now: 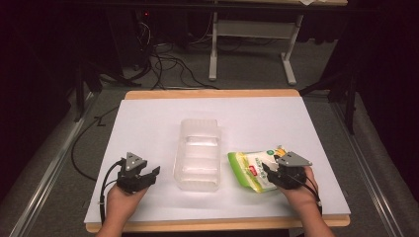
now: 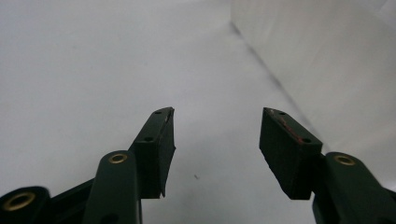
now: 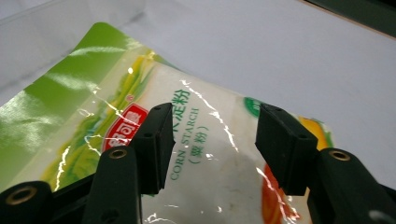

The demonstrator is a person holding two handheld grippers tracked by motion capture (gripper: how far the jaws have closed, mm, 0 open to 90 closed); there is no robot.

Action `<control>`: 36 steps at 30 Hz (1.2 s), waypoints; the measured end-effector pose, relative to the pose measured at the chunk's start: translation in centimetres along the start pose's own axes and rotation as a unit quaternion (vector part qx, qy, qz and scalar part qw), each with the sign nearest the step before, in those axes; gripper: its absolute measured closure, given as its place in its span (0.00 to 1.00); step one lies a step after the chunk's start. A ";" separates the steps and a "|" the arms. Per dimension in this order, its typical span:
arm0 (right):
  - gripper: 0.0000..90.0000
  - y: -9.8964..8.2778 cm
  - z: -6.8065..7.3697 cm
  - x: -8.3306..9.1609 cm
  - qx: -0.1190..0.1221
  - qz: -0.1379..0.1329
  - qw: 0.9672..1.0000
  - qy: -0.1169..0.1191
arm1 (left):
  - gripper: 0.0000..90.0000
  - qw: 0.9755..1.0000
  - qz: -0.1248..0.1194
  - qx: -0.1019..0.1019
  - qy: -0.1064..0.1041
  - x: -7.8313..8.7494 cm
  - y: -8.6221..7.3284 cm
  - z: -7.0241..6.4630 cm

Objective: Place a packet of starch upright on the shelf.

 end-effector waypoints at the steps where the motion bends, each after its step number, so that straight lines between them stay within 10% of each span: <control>1: 0.51 0.0 -0.2 0.2 -0.004 -0.005 1.000 -0.001 | 0.51 1.000 0.000 0.000 0.000 0.0 0.0 0.0; 5: 0.50 -0.1 -0.5 0.8 -0.007 -0.015 1.000 -0.004 | 0.50 0.999 -0.018 0.028 -0.014 0.4 0.1 0.0; 21: 0.46 -0.1 -0.7 1.9 -0.020 -0.033 0.999 0.010 | 0.46 0.999 -0.021 0.027 -0.004 0.2 0.0 -0.2; 36: 0.35 2.4 5.1 3.0 0.029 -0.058 0.995 0.077 | 0.45 1.000 -0.018 0.016 -0.007 0.3 -0.1 -0.5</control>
Point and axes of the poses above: each handheld gripper's, and its own axes: x roughly backward along the jaws, y roughly out of its top, z roughly to its left, the point moved 8 cm from there along -x, roughly forward along the jaws, and after that the axes turned 2 degrees about x, right-handed, at the moved point
